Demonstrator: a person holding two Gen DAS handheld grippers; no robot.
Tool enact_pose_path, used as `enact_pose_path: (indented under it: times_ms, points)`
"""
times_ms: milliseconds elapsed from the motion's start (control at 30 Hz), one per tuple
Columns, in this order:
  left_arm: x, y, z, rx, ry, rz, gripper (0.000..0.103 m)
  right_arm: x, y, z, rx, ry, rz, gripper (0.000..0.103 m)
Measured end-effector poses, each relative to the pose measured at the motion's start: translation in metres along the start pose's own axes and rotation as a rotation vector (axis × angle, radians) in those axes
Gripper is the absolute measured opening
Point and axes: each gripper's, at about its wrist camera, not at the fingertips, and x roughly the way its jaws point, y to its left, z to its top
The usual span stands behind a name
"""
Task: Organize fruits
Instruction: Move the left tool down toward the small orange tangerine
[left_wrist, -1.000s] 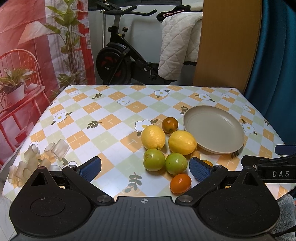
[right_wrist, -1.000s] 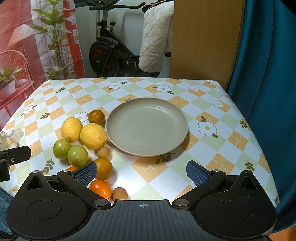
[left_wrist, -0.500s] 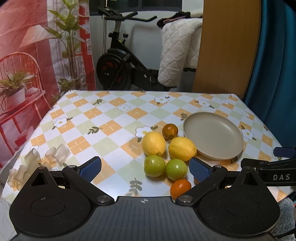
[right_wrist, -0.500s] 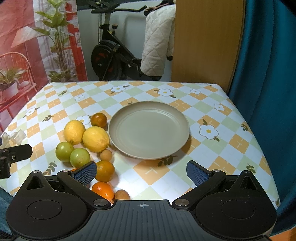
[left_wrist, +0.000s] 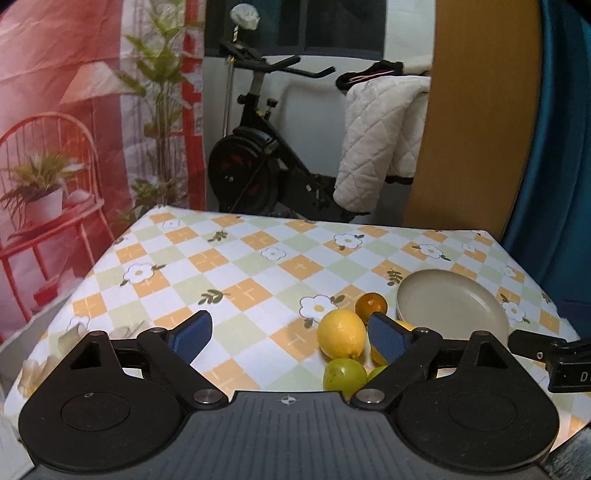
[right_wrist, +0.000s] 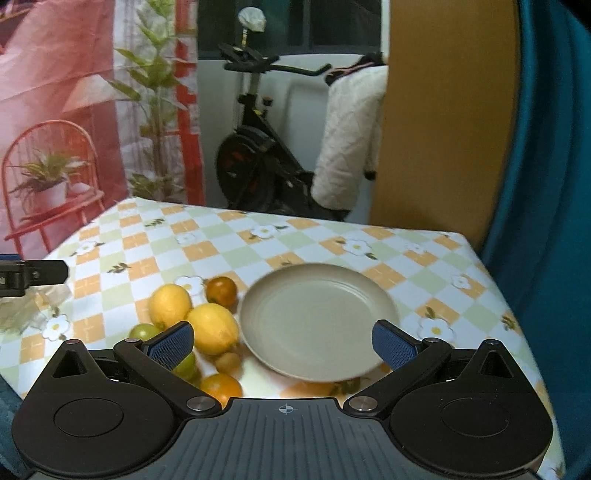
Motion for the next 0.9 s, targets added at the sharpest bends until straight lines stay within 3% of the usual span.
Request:
enact_pose_path:
  times_ms: [233,433,567,733,800,900]
  points:
    - [0.010,-0.008,-0.015,0.054,0.023,-0.061,0.089,0.010,0.012,-0.007,-0.030,-0.016,0.041,0.098]
    - [0.011,-0.006,-0.027,0.040,0.061,-0.131,0.088,0.014,0.019,-0.020,-0.031,0.007,0.074,0.097]
    - [0.013,-0.003,-0.032,0.014,0.075,-0.149,0.088,0.012,0.017,-0.025,-0.024,0.025,0.043,0.098]
    - [0.011,-0.016,-0.040,0.062,0.071,-0.171,0.088,0.012,0.009,-0.033,-0.043,0.038,-0.002,0.098]
    - [0.011,-0.023,-0.043,0.076,0.083,-0.201,0.087,0.011,0.005,-0.039,-0.048,0.047,0.004,0.095]
    - [0.013,-0.028,-0.046,0.088,0.100,-0.255,0.080,0.013,0.000,-0.046,-0.039,0.074,0.012,0.072]
